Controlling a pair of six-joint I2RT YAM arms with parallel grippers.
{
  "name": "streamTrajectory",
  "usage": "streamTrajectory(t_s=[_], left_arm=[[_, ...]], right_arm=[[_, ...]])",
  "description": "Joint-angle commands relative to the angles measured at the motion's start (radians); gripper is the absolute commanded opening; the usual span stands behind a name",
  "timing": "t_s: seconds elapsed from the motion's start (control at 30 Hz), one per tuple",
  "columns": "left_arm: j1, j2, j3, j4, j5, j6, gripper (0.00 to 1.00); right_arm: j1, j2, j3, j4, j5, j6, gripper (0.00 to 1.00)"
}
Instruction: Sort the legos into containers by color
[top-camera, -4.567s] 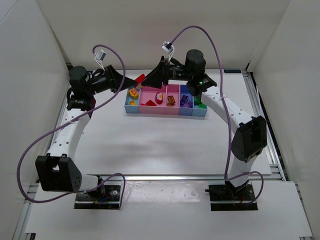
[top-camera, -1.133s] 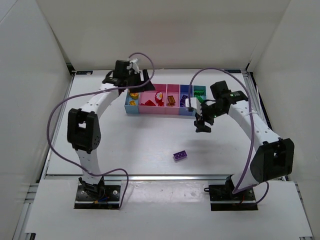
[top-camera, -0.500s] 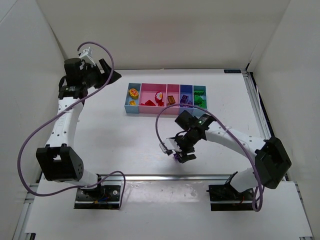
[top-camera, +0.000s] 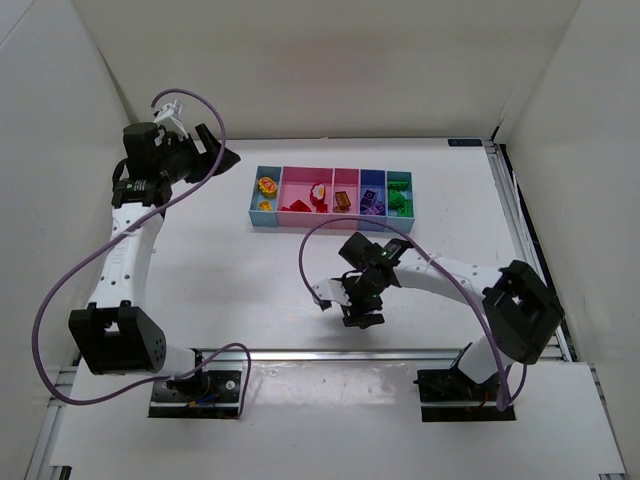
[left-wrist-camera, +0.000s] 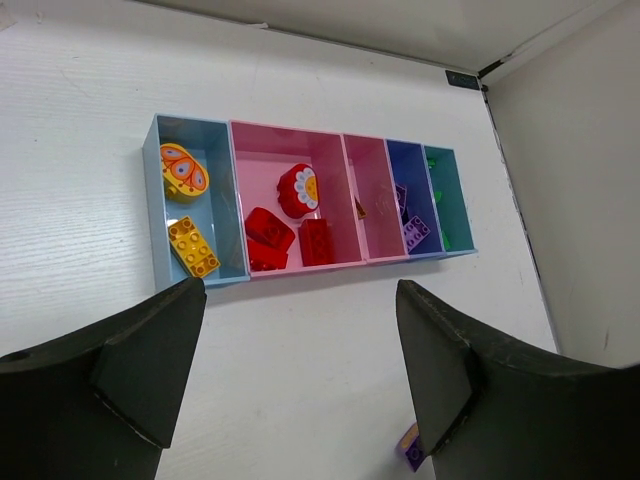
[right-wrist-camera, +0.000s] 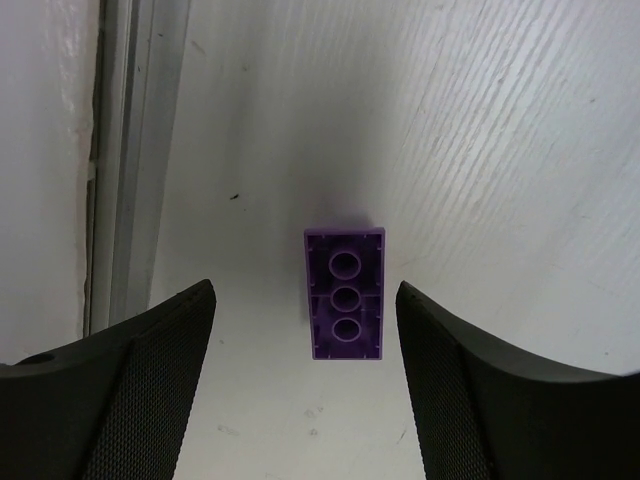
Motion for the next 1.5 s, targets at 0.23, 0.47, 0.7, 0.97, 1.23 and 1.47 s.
streamTrajectory(t_s=[0.23,0.47,0.7,0.97,1.23,1.47], left_arm=[[0.006,-0.041,-0.008,-0.012,0.004,0.02,0.88],[0.006,-0.039,-0.021,-0.025,0.008,0.025,0.89],[0.005,-0.035,-0.027,-0.022,0.004,0.031,0.89],[0.006,-0.022,-0.029,-0.031,-0.035,0.011,0.99],[0.1,0.002,-0.062,-0.025,0.073,-0.05,1.0],[0.175,0.024,-0.153,0.089,0.219,-0.159,0.99]], right_arm=[[0.011,0.062,-0.06,0.117,0.105,0.017,0.75],[0.008,0.105,-0.054,0.151,0.105,0.019,0.62],[-0.001,0.099,-0.019,0.13,0.104,0.046,0.18],[-0.132,0.116,0.349,0.038,0.119,0.429,0.0],[-0.32,0.225,0.711,0.111,0.213,0.819,0.0],[-0.459,0.377,0.868,0.085,0.211,0.925,0.0]])
